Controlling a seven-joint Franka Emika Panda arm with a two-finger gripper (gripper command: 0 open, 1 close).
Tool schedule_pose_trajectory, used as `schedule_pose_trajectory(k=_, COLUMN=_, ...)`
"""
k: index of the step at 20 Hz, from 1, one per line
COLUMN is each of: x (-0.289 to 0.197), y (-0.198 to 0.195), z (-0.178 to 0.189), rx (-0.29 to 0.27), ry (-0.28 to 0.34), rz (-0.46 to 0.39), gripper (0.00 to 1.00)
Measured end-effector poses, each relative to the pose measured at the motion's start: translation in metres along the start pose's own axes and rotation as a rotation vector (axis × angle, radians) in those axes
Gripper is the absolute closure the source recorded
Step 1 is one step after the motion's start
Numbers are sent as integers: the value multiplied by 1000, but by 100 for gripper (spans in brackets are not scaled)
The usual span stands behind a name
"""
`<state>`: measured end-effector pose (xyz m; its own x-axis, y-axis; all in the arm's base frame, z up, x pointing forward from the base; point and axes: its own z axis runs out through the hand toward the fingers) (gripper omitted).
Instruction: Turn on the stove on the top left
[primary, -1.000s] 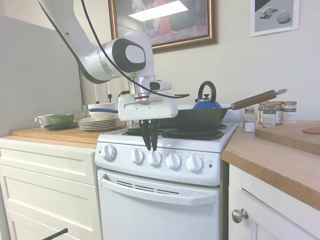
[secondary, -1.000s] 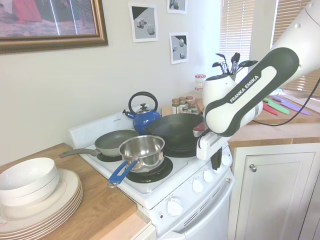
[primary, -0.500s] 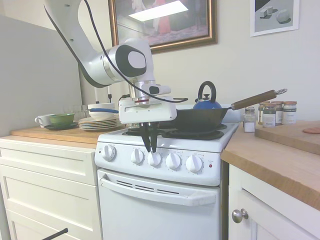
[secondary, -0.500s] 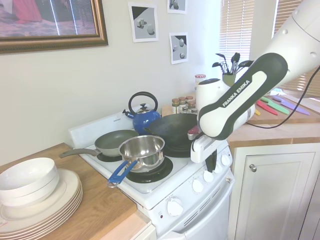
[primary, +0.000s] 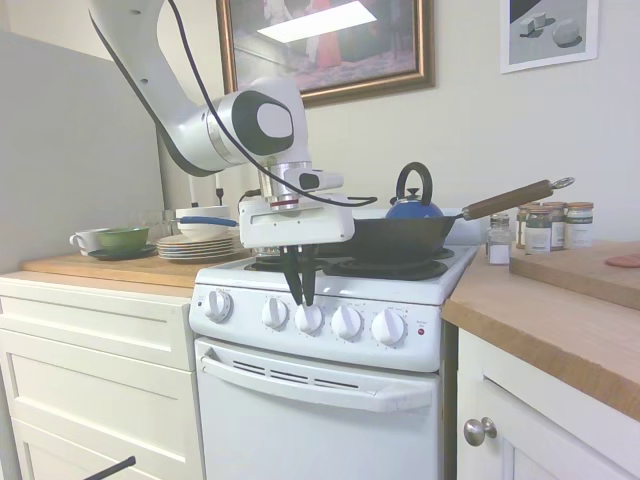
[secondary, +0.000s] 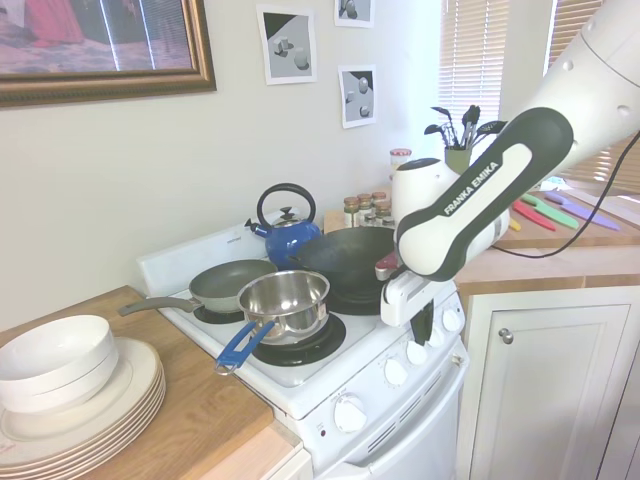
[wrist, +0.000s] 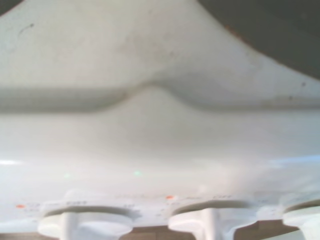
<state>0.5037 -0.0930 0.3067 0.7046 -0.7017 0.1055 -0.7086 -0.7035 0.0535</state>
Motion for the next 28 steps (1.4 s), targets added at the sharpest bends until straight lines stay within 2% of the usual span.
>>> schedule_pose_trajectory(k=12, x=7, y=0, z=16, rx=-2, ry=1, rz=9, gripper=100)
schedule_pose_trajectory(k=28, x=-5, y=-17, z=11, rx=1, ry=5, rz=4, gripper=100)
